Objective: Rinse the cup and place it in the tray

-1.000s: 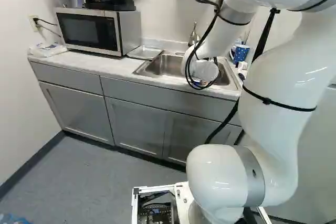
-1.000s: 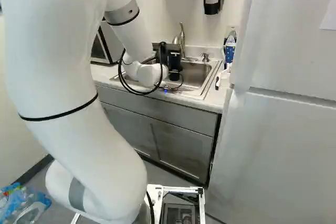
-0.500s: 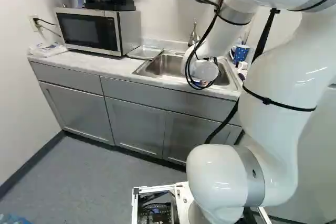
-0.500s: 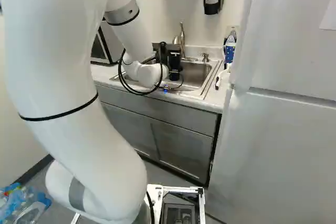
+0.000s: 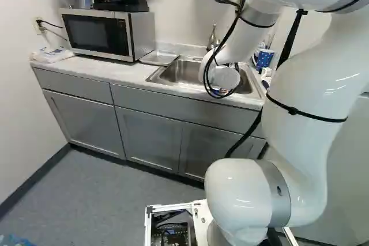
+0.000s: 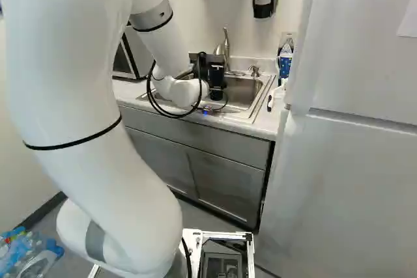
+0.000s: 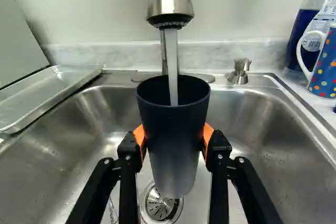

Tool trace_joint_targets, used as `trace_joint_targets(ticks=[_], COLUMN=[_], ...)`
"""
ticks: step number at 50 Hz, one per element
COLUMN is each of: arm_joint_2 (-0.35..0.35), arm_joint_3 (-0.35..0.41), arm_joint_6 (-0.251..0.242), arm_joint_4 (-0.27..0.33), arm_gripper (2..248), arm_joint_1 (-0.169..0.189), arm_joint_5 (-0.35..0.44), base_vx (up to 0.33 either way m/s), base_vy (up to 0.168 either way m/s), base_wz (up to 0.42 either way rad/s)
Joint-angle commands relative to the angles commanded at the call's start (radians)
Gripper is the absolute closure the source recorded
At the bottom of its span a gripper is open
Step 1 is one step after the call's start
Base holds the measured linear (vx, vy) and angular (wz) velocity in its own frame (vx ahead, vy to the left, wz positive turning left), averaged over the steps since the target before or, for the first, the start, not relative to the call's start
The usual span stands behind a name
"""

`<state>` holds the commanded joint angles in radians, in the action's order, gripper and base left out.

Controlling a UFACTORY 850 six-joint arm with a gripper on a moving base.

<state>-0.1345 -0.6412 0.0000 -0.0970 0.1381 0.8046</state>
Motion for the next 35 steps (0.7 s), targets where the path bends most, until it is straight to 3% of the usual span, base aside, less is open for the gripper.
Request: trace_joint_targets(ticks=[35], arm_joint_2=[0.000], arm_joint_3=[0.000], arm_joint_6=[0.000], arm_joint_4=[0.000], arm_gripper=[127], arm_joint_1=[0.000], arm_joint_5=[0.000], base_vx=[0.000], base_vy=[0.000], base_wz=[0.000])
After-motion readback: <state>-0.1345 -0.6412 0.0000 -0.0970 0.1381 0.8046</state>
